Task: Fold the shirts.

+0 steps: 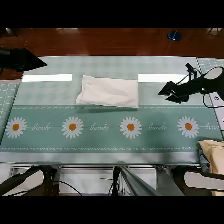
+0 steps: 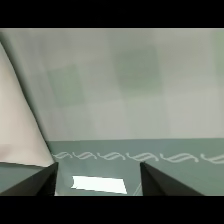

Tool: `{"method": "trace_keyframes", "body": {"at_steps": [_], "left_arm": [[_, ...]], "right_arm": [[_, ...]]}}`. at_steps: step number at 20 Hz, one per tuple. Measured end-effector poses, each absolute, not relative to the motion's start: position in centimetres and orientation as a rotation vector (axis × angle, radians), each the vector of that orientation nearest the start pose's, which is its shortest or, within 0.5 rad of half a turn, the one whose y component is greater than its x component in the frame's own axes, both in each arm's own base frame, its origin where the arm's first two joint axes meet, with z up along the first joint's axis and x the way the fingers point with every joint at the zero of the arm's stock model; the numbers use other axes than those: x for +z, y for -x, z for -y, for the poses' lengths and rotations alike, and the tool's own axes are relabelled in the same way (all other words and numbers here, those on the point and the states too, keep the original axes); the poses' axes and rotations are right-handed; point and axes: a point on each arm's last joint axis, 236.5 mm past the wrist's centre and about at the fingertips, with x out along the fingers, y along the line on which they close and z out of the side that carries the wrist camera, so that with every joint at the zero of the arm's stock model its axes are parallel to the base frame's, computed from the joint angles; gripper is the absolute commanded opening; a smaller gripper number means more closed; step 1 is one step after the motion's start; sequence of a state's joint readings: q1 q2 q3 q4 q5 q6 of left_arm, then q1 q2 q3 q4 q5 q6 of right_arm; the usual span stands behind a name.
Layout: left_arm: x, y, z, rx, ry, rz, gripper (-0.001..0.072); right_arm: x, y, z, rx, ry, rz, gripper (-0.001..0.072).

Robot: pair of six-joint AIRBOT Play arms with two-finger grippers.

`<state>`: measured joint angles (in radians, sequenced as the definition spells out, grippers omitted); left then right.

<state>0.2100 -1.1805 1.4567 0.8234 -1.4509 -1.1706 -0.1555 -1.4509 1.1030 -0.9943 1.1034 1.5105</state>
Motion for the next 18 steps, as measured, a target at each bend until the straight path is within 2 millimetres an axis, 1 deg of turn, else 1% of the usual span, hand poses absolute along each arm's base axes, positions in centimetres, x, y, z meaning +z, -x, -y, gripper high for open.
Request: {"method": "trace_keyframes", "body": {"at_steps": [6,9,13,16,18], "left_arm": [[19.1,-37.8,8.3,-0.608,0.264,-0.930,0.0275],[19.1,-37.8,8.3,-0.609,0.264,-0.930,0.0275],[19.1,-37.8,8.3,-0.609,0.264,-0.930,0.0275],[19.1,-37.8,8.3,-0.609,0.264,-0.930,0.0276],[19.1,-37.8,8.3,-0.609,0.264,-0.930,0.0275]], "right_arm": [[-5.1,-40.7,-7.8,0.218,-0.748,-1.344,0.0600],[-5.7,-41.1,-8.7,0.248,-0.796,-1.344,0.0601],[-6.0,-42.5,-10.3,0.299,-0.880,-1.308,0.0599],[-6.5,-43.4,-12.3,0.318,-0.903,-1.286,0.0599],[-7.3,-43.6,-14.0,0.328,-0.904,-1.289,0.0595]]}}
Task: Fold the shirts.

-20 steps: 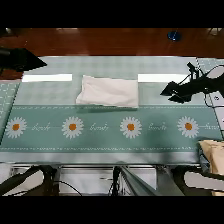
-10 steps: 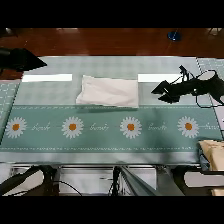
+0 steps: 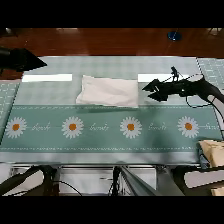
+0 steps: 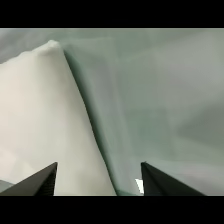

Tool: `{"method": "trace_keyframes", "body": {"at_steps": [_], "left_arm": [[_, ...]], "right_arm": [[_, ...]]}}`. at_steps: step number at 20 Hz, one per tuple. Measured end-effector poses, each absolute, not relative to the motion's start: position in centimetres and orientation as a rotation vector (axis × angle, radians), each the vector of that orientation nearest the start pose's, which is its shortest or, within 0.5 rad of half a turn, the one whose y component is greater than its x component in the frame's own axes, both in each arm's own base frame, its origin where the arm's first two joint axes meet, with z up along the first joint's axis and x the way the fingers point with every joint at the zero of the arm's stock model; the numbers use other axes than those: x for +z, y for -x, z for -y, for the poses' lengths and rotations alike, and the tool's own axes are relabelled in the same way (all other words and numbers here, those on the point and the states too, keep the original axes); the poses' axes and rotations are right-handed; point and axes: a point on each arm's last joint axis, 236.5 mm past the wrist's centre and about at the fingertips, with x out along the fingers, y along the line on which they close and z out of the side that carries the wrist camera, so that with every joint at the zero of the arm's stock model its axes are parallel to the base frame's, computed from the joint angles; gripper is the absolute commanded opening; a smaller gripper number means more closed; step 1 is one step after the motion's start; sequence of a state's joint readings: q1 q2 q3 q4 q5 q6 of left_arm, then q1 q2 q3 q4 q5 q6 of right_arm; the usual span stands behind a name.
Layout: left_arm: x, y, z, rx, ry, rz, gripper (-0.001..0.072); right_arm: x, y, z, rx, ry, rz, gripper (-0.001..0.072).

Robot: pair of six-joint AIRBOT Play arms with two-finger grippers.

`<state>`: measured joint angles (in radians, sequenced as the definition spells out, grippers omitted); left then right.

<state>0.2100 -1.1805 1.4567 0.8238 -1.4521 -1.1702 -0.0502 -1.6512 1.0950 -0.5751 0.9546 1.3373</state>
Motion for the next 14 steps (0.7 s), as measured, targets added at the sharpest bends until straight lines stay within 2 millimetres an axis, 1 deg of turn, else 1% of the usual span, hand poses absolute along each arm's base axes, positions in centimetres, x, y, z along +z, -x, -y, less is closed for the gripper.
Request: {"method": "trace_keyframes", "body": {"at_steps": [1,2,3,5,6,8,9,11,12,14], "left_arm": [[19.1,-37.8,8.3,-0.608,0.264,-0.930,0.0275],[19.1,-37.8,8.3,-0.609,0.264,-0.930,0.0276],[19.1,-37.8,8.3,-0.609,0.264,-0.930,0.0275],[19.1,-37.8,8.3,-0.609,0.264,-0.930,0.0275],[19.1,-37.8,8.3,-0.609,0.264,-0.930,0.0275],[19.1,-37.8,8.3,-0.609,0.264,-0.930,0.0275],[19.1,-37.8,8.3,-0.609,0.264,-0.930,0.0275],[19.1,-37.8,8.3,-0.609,0.264,-0.930,0.0275],[19.1,-37.8,8.3,-0.609,0.264,-0.930,0.0275],[19.1,-37.8,8.3,-0.609,0.264,-0.930,0.0275]], "right_arm": [[-7.8,-43.6,-15.0,0.335,-0.907,-1.297,0.0583],[-8.2,-43.6,-15.9,0.339,-0.917,-1.303,0.0555],[-8.5,-43.6,-17.0,0.350,-0.937,-1.310,0.0500],[-9.1,-43.5,-18.9,0.360,-0.963,-1.322,0.0424],[-9.4,-43.3,-19.7,0.367,-0.970,-1.329,0.0350],[-10.0,-43.1,-20.7,0.373,-0.958,-1.337,0.0021],[-10.0,-43.1,-21.0,0.378,-0.960,-1.337,0.0019],[-9.1,-43.4,-21.5,0.413,-0.977,-1.319,0.0018],[-8.2,-43.6,-21.5,0.441,-0.980,-1.305,0.0018],[-5.0,-44.3,-20.8,0.504,-0.985,-1.256,0.0018]]}}
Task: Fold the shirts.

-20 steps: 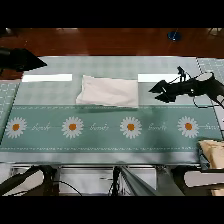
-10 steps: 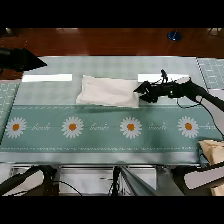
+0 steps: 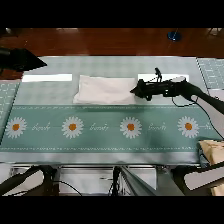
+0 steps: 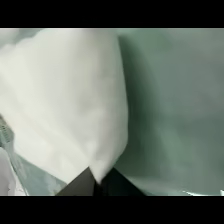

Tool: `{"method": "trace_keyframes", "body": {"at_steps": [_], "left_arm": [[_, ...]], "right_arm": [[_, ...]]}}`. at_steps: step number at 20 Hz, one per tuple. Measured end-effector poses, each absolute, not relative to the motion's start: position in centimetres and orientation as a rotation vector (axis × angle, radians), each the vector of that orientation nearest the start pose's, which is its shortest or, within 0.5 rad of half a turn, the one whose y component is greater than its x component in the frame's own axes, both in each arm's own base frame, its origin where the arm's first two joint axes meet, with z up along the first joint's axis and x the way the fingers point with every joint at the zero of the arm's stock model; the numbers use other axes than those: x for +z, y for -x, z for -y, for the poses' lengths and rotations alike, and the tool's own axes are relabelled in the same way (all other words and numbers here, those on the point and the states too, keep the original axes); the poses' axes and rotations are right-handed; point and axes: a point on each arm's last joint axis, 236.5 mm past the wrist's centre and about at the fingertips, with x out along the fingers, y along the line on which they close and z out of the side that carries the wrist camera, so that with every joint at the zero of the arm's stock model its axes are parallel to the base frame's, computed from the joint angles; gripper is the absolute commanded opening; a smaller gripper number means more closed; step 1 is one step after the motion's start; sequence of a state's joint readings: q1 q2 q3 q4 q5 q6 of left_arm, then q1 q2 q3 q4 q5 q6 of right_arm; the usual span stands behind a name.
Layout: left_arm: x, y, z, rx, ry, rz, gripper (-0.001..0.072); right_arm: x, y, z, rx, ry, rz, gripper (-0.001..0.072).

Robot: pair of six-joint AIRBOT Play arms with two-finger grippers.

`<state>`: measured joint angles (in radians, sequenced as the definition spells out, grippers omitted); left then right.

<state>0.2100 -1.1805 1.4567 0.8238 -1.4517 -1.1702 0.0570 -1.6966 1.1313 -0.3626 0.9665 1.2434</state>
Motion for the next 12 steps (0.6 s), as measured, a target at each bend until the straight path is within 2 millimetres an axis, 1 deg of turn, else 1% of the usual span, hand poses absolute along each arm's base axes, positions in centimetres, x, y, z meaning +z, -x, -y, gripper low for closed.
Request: {"method": "trace_keyframes", "body": {"at_steps": [2,3,5,7,8,10,12], "left_arm": [[19.1,-37.8,8.3,-0.609,0.264,-0.930,0.0275],[19.1,-37.8,8.3,-0.609,0.263,-0.930,0.0275],[19.1,-37.8,8.3,-0.611,0.259,-0.928,0.0275],[19.1,-37.8,8.3,-0.612,0.257,-0.927,0.0275],[19.1,-37.8,8.3,-0.612,0.256,-0.927,0.0275],[19.1,-37.8,8.3,-0.613,0.255,-0.927,0.0275],[19.1,-37.8,8.3,-0.617,0.246,-0.923,0.0275]], "right_arm": [[-0.8,-44.9,-18.7,0.553,-0.972,-1.192,0.0018],[1.6,-45.0,-17.1,0.561,-0.960,-1.156,0.0018],[6.7,-44.8,-13.1,0.539,-0.936,-1.079,0.0017],[11.5,-43.9,-8.1,0.465,-0.907,-1.001,0.0018],[13.8,-43.1,-5.5,0.418,-0.897,-0.964,0.0017],[17.4,-40.7,-0.4,0.298,-0.872,-0.911,0.0018],[19.6,-37.4,4.5,0.149,-0.854,-0.890,0.0018]]}}
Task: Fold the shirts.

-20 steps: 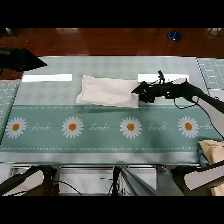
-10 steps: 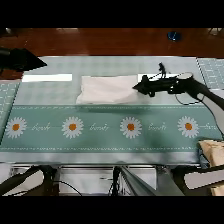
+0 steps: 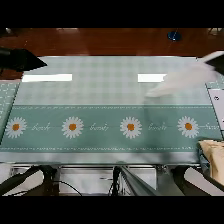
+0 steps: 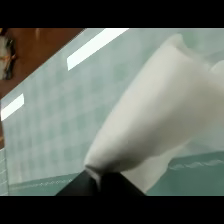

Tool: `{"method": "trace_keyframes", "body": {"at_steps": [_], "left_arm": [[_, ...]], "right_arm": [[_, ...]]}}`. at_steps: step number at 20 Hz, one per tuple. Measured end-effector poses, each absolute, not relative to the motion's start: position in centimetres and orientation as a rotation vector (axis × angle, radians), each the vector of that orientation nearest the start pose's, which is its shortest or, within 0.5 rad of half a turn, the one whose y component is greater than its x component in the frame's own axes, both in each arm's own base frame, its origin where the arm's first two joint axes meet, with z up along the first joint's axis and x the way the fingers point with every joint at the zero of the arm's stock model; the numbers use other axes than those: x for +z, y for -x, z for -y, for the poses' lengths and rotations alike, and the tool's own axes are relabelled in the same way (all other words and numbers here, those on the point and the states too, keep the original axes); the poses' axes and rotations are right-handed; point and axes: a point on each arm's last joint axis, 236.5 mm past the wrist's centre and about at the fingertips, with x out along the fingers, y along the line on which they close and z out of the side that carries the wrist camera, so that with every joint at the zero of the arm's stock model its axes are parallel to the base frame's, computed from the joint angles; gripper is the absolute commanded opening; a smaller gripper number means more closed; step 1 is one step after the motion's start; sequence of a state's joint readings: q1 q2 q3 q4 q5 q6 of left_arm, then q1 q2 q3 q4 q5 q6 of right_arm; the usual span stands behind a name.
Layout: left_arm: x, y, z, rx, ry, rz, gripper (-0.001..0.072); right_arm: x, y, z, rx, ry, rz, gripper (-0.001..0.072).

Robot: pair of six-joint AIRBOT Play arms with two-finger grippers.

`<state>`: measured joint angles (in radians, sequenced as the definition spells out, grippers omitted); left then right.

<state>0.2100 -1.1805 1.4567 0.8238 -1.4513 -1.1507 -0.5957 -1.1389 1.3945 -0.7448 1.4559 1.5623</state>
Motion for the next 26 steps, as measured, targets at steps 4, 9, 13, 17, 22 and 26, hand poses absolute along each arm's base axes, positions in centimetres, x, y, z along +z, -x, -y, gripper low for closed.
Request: {"method": "trace_keyframes", "body": {"at_steps": [4,9,13,17,22,26], "left_arm": [[19.1,-37.8,8.2,-0.628,0.222,-0.913,0.0275],[19.1,-37.9,8.2,-0.639,0.199,-0.904,0.0275],[18.9,-38.0,8.1,-0.641,0.192,-0.905,0.0275],[18.6,-38.1,8.1,-0.647,0.187,-0.908,0.0275],[18.0,-38.6,7.9,-0.654,0.178,-0.912,0.0275],[17.8,-38.7,7.9,-0.655,0.178,-0.913,0.0275]], "right_arm": [[20.9,-29.4,12.6,-0.182,-0.869,-0.900,0.0018],[19.6,-19.4,18.9,-0.574,-0.921,-0.961,0.0018],[18.2,-12.1,22.3,-0.874,-0.849,-1.070,0.0017],[17.7,-5.6,24.1,-1.120,-0.807,-1.175,0.0017],[16.0,0.3,24.3,-1.306,-0.842,-1.302,0.0018],[14.3,4.6,23.2,-1.422,-0.897,-1.417,0.0018]]}}
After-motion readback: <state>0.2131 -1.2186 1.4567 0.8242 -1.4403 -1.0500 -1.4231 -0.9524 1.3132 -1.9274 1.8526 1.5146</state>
